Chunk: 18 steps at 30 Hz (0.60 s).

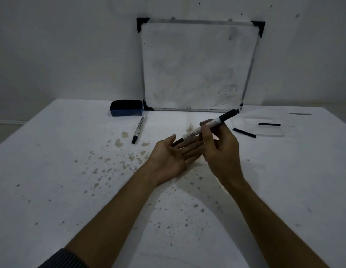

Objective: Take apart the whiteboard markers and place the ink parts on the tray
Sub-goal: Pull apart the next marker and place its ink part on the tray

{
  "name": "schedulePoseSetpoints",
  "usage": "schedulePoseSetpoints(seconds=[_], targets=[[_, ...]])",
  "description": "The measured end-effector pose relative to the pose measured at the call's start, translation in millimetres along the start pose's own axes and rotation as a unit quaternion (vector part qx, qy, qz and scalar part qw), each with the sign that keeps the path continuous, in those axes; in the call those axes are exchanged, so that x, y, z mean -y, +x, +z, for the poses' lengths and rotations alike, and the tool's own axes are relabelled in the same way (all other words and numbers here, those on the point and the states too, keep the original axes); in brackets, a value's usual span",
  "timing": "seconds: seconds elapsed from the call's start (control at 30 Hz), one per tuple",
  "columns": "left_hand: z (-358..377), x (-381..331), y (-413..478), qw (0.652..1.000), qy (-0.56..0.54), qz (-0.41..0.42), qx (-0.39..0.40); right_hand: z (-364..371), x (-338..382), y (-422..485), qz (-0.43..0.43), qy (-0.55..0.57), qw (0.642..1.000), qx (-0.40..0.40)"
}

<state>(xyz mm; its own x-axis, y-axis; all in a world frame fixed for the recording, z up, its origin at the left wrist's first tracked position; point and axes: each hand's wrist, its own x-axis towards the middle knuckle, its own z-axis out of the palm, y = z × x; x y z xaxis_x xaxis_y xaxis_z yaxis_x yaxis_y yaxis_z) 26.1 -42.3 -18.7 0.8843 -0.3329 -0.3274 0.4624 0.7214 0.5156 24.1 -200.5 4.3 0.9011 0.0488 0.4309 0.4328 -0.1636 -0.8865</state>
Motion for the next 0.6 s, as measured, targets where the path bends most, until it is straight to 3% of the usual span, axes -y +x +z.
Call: schedulePoseSetpoints(seconds=[0.13, 0.37, 0.5, 0.6], targets=[[-5, -7, 1, 0.999, -0.032, 0.005, -0.013, 22, -12, -16, -0.002, -0.154, 0.984, 0.092], [-6, -6, 1, 0.999, -0.024, 0.013, -0.025, 22, -7, -15, -0.013, -0.09, 0.995, 0.05], [-7, -10, 2, 1.0, -0.026, 0.0, -0.012, 21, -13, -14, -0.024, -0.146, 0.984, 0.102], [-6, -8, 1, 1.0, 0.001, 0.008, -0.026, 16, -11, -9, 0.017, -0.081, 0.995, 0.05]])
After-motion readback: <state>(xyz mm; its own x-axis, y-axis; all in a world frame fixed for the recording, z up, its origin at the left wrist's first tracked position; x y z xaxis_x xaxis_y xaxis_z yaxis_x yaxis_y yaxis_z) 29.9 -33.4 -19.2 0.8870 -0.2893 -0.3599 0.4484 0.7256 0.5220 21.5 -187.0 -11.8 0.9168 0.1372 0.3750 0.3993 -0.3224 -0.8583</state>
